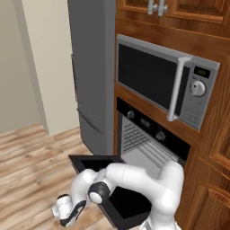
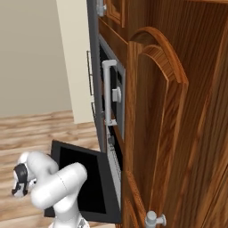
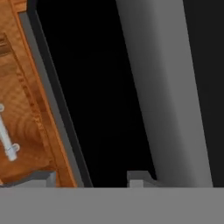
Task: Take the baked cake out of the oven and place it on the plate for cooling. Then close the oven door.
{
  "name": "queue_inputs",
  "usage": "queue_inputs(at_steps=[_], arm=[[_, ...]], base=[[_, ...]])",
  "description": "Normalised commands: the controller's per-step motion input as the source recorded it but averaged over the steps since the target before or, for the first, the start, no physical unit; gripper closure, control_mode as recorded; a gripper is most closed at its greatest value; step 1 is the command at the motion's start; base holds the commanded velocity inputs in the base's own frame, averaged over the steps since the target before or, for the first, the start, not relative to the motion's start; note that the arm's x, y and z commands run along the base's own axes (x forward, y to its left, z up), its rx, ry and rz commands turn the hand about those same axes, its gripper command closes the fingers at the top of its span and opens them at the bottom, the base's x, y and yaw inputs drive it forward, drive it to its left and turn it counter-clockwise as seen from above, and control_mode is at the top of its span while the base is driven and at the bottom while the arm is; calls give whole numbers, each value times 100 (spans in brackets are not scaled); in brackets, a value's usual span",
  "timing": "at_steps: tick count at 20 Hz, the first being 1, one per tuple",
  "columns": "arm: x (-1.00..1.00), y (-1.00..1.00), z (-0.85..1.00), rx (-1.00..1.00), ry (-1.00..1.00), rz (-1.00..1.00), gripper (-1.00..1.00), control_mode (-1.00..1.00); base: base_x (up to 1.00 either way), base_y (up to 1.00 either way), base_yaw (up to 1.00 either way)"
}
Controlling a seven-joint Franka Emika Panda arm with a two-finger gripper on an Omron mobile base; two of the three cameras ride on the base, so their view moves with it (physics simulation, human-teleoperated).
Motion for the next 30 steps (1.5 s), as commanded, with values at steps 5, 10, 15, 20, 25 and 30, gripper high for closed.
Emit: queue_inputs(at_steps=[5, 10, 15, 20, 25, 30], arm=[[21, -71, 55, -19, -16, -11, -100, -100], [23, -88, 45, -15, -9, -2, -100, -100], [26, -100, 35, -12, -4, 0, -100, -100], [23, -100, 38, -6, 0, 0, -100, -100], [27, -100, 43, 0, 0, 1, -100, -100], [27, -100, 45, 0, 0, 3, -100, -100]], base=[[0, 0, 0], [0, 0, 0], [0, 0, 0], [0, 0, 0], [0, 0, 0], [0, 0, 0]])
